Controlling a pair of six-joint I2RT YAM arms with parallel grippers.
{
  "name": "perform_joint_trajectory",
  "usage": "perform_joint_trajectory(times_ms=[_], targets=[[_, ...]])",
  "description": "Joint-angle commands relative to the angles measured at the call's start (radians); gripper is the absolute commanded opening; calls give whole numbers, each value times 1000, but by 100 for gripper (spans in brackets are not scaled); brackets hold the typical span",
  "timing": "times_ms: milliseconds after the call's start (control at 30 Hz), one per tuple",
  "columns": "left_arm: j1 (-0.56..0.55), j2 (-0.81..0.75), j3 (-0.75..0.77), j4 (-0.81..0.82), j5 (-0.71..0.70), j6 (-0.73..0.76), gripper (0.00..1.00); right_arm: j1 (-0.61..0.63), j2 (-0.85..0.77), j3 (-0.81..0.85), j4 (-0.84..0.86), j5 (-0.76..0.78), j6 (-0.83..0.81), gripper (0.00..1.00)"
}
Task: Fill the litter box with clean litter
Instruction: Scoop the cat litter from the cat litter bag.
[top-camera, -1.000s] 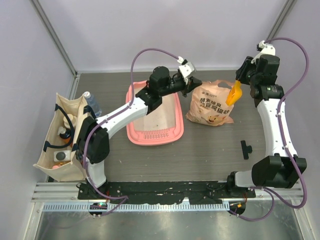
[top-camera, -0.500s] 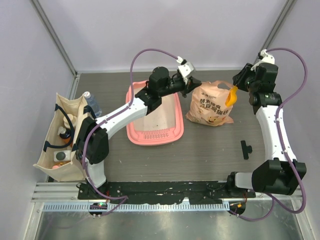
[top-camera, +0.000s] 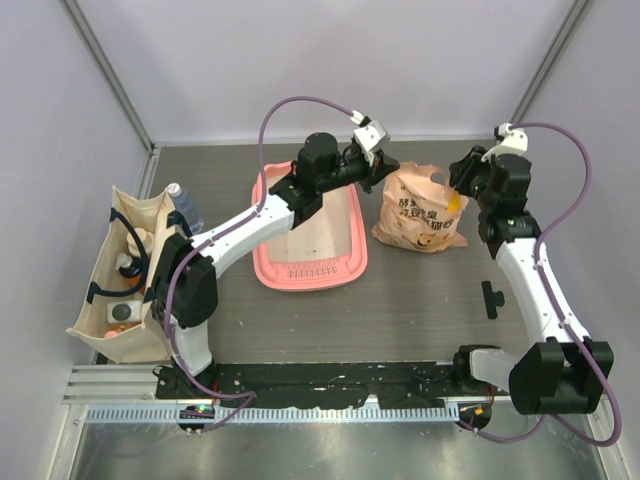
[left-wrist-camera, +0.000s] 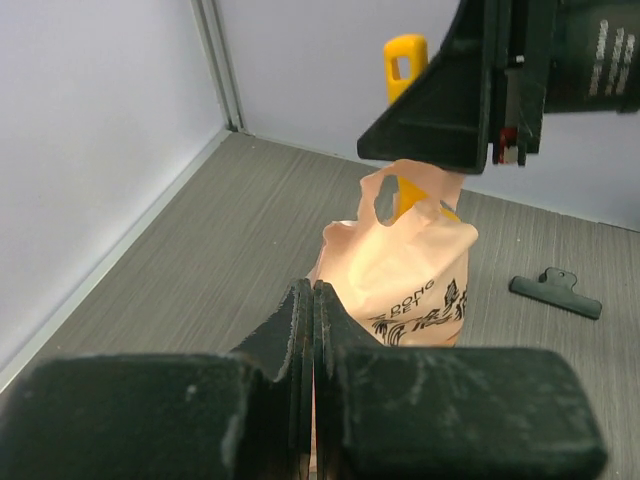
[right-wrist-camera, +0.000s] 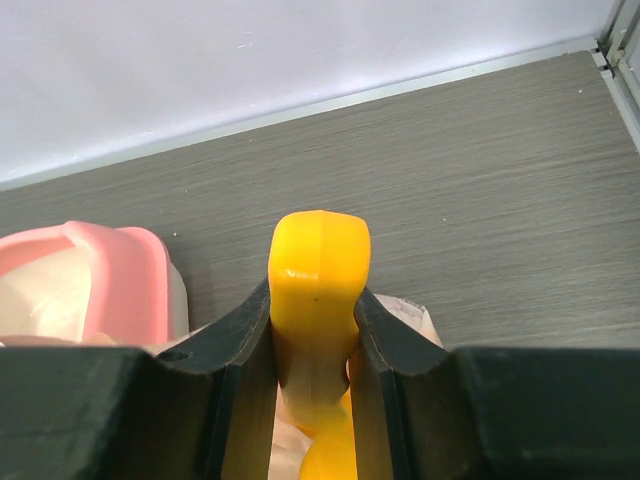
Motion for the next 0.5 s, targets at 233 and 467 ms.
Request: perform_joint_trajectory(times_ms=[233, 467], targets=[[11, -19, 79, 5, -35, 20, 0, 45, -83, -274, 216, 144, -31, 1], [12, 1, 74, -43, -17, 20, 0, 65, -66, -357, 233, 231, -132, 1]])
